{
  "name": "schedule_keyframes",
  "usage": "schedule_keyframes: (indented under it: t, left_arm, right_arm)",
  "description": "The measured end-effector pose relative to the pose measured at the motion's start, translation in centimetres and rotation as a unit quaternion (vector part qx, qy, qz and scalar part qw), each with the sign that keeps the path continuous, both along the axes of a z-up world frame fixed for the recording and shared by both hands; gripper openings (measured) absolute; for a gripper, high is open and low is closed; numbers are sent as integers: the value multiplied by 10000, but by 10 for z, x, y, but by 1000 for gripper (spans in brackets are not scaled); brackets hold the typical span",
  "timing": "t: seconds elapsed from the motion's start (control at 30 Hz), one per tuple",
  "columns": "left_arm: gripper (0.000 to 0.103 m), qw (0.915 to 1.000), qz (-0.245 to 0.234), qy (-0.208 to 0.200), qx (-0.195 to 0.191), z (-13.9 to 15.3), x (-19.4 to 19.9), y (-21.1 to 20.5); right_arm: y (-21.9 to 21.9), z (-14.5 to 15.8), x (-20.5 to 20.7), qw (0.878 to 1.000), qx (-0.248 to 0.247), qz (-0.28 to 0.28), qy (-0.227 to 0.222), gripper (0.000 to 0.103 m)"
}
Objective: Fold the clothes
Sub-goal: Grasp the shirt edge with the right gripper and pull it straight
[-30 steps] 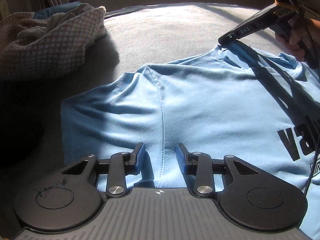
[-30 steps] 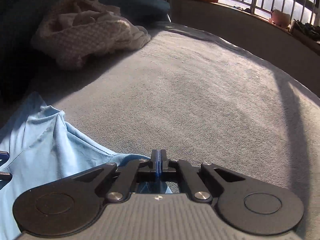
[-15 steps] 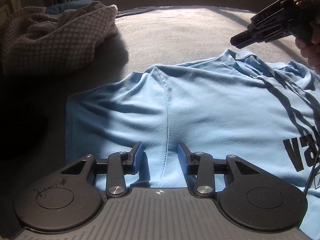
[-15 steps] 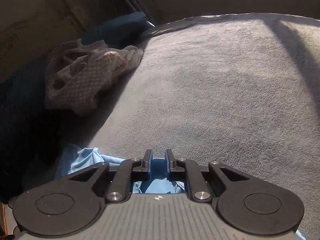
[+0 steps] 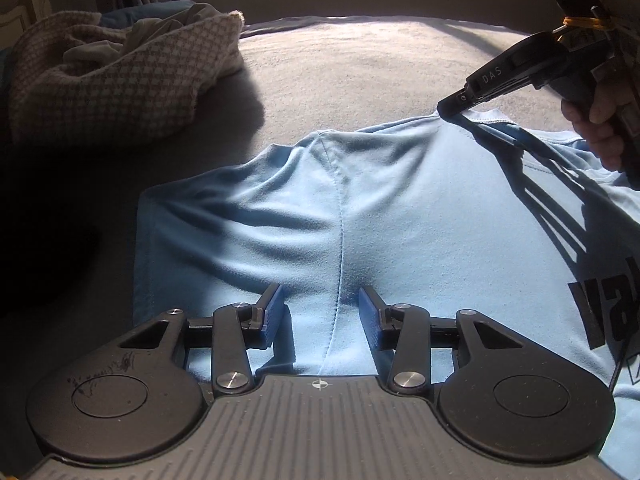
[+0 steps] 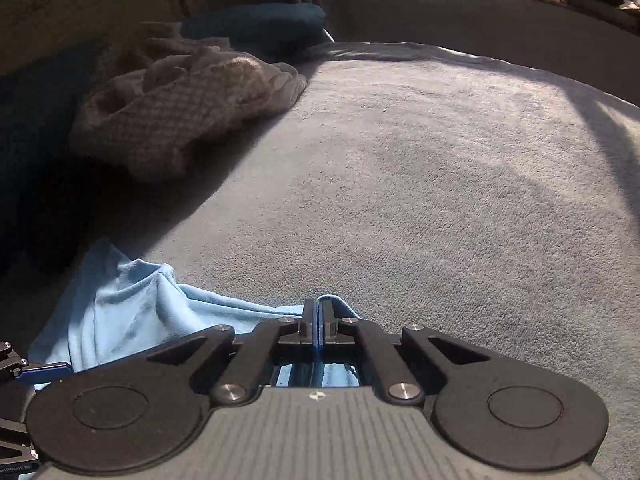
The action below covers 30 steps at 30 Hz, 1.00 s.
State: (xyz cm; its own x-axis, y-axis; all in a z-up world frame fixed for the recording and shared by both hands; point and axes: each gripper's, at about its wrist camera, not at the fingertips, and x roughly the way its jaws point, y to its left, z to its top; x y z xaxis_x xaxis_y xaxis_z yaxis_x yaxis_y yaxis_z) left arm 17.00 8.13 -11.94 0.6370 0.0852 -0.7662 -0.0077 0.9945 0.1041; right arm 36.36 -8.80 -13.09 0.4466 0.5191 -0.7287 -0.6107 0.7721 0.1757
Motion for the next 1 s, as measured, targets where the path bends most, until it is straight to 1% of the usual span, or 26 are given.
schedule_keyframes:
  t: [0.1, 0.17, 0.27, 0.37, 0.47, 0.5, 0.53, 0.6, 0.63, 0.7, 0.77, 0.8, 0.87, 1.0]
  left_arm:
    - [42, 10000, 12, -10, -10, 0, 0, 1]
    - [43, 10000, 18, -15, -15, 0, 0, 1]
    - [43, 10000, 26, -8, -30, 0, 1, 2]
    - [44, 10000, 30, -4, -68, 0, 1, 3]
    - [44, 9999, 55, -11, -151, 1, 1, 6]
    - [44, 9998, 72, -17, -187, 2, 2, 7]
    - [44, 9997, 90, -22, -228, 3, 2, 8]
    - [44, 9993, 157, -59, -326, 6, 3, 12]
    - [44, 9991, 199, -68, -379, 8, 3, 14]
    - [44, 9984, 269, -111, -478, 13, 4, 18]
    - [44, 9982, 259, -197, -508, 19, 6, 21]
    - [44, 9981, 234, -237, -513, 22, 8, 21]
    - [44, 9981, 180, -308, -511, 26, 14, 21]
    - [44, 9980, 82, -336, -527, 25, 27, 7]
  right_arm:
    - [-6, -7, 9, 9993, 230, -248, 155, 1]
    - [-13, -4, 13, 9974, 464, -518, 187, 2]
    - [-31, 6, 15, 9917, 879, -924, 179, 3]
    - [-51, 16, 18, 9853, 1216, -1105, 457, 4]
    - [-79, 30, 15, 9823, 1366, -1160, 546, 5]
    - [-90, 35, 13, 9804, 1438, -1214, 583, 8]
    - [-105, 41, 12, 9770, 1566, -1297, 638, 13]
    - [-135, 52, 7, 9690, 1840, -1466, 755, 19]
    - [-152, 57, 5, 9647, 1972, -1545, 813, 20]
    - [-158, 55, -1, 9703, 1738, -1498, 767, 20]
    - [-161, 52, -6, 9766, 1447, -1428, 703, 25]
    - [-162, 51, -9, 9794, 1301, -1392, 670, 31]
    - [-165, 48, -14, 9843, 1008, -1320, 605, 41]
    - [-172, 42, -24, 9911, 419, -1171, 472, 41]
